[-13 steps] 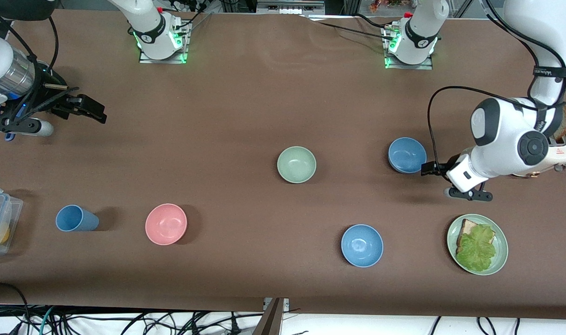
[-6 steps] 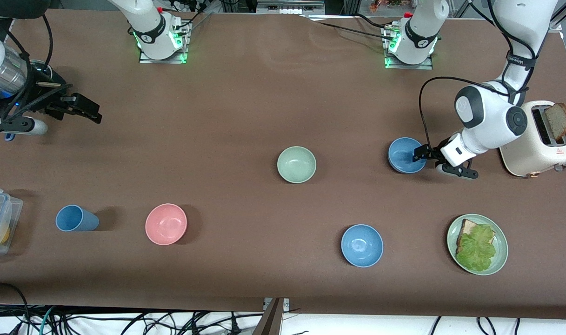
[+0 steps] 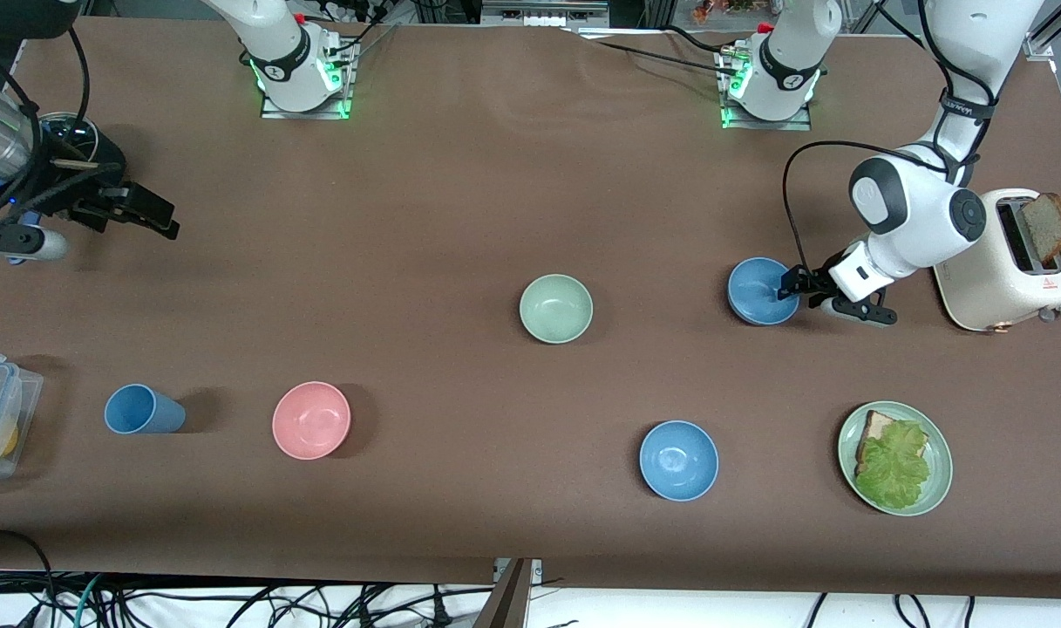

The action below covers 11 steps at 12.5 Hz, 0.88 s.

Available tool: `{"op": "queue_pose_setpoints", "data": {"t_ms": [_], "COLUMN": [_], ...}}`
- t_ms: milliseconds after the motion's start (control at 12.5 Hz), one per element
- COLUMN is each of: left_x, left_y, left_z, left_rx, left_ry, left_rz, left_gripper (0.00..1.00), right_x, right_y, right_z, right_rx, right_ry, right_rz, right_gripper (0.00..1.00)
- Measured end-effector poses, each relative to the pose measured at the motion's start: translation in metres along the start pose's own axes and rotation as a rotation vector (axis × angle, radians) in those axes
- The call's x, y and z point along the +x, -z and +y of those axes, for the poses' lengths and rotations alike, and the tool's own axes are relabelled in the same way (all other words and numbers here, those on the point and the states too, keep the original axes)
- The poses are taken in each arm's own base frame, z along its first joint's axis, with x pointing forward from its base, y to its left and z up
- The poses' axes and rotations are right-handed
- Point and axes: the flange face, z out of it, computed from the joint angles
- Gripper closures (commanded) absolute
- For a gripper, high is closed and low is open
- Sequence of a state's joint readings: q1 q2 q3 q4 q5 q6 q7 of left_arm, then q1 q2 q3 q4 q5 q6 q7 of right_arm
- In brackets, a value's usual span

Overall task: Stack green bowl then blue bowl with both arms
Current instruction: 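Close the left gripper on the blue bowl's rim, then lift the blue bowl with the left gripper over the green bowl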

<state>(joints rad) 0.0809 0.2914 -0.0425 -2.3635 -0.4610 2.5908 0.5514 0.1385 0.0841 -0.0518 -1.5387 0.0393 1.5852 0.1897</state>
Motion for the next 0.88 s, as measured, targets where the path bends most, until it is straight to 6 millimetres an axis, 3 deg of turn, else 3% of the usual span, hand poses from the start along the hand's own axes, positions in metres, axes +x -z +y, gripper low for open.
{"op": "queue_pose_setpoints", "data": {"t_ms": [479,718,878], "left_x": [0.005,0.034,0.064], "left_y": [0.004,0.03,0.056], "left_z": [0.001,0.015,0.041], "left_rx": [0.001,-0.015,-0.054], "left_ry": [-0.003,-0.023,-0.014], "left_rz": [0.013,0.057,0.063], "left_gripper": [1.0,1.0,1.0], "right_x": [0.002,0.002,0.003], "right_y": [0.002,0.002,0.002], "right_z": [0.002,0.002,0.006], "right_rx": [-0.069,-0.08,-0.083], "right_ry": [0.016,0.07,0.128], "right_rz": [0.018,0.02,0.018], "right_gripper": [0.0,0.0,0.0]}}
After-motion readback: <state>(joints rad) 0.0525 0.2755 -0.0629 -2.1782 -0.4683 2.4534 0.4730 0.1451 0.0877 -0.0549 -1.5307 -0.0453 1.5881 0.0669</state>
